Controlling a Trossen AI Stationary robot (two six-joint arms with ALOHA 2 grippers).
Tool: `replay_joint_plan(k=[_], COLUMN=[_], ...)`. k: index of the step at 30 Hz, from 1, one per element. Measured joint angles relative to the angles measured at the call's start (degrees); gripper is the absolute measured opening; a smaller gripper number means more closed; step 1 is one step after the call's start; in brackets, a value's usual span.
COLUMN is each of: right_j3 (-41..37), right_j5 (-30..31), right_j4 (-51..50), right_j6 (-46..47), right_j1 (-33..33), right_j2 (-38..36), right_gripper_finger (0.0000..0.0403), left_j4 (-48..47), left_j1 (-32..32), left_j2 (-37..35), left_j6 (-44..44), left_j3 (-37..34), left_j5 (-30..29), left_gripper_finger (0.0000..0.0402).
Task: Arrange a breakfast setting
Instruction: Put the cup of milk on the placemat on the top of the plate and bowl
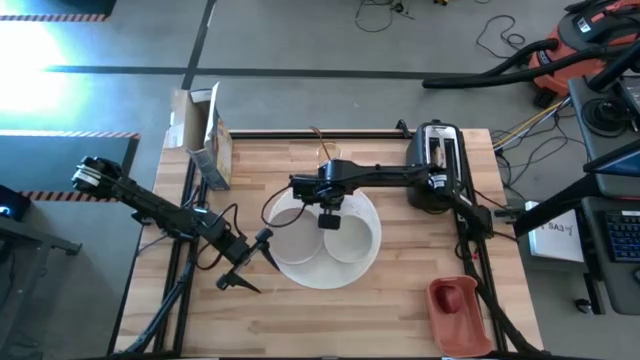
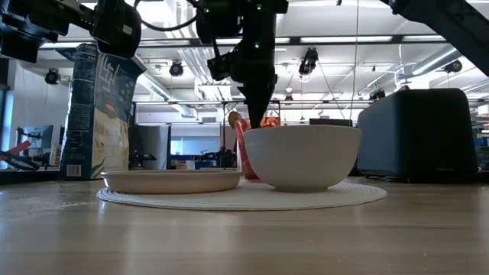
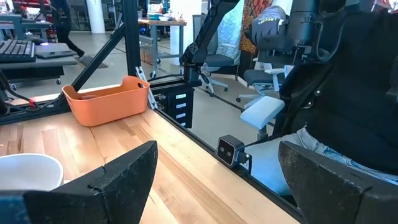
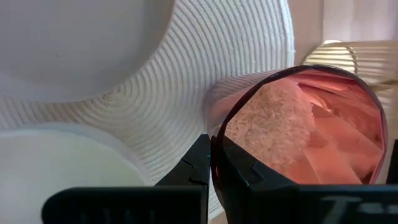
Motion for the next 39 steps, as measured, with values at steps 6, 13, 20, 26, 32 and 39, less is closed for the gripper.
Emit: replay_joint_plan(k=[6,13,20,26,32,39], right_j3=[-0.2,-0.1,-0.1,-0.2,-0.2,-0.2], right_j5=[-2.7,-5.7,-5.4,-5.4,-5.2,-2.3], right_j4=[3.2,4.2,4.4,5.0,5.3,4.6], right_j6=[-1.5,-1.5,-1.2,-0.9,-0.3,-0.3], right_j1=[0.7,0.9,0.8,0.7,0.7,0.6], right_j2=[0.0,0.0,-0.1,-0.1,-0.1,-0.5], right_gripper_finger=[0.0009,0.0009,0.0009,0.0009,0.0026,0.0080], left_j4=[0.0,0.0,0.0,0.0,0.0,-0.1], left_j1=[0.0,0.0,0.0,0.0,0.0,0.0], left_j2=[0.0,0.0,0.0,0.0,0.0,0.0], left_j6=[0.0,0.0,0.0,0.0,0.0,0.0], left_j3=[0.0,0.0,0.0,0.0,0.0,0.0], left_j5=[0.0,0.0,0.0,0.0,0.0,0.0], left_gripper_finger=[0.0317,0.0317,0.0317,0.0317,0.0317,0.0317])
